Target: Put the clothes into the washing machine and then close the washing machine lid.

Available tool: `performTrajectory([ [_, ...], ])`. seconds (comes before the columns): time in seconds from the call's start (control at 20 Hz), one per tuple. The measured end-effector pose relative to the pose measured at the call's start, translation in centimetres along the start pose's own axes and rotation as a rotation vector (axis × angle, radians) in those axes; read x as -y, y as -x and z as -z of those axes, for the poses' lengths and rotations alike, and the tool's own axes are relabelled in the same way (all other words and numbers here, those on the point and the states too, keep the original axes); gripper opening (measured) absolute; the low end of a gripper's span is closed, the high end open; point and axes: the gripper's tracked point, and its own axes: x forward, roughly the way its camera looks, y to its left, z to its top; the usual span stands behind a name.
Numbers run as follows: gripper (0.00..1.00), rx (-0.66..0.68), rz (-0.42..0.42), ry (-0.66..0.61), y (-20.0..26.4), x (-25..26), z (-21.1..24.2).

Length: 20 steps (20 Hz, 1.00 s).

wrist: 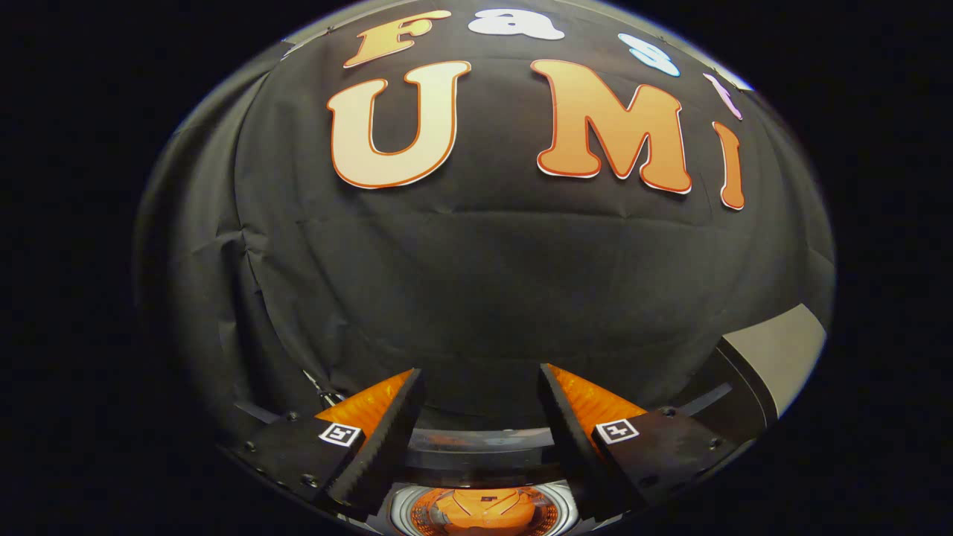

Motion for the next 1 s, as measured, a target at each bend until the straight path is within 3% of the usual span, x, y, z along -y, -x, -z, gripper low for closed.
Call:
performTrajectory([
  [1.0,0.98,0.071,-0.005,0.008,5.8,-0.4,4.3],
])
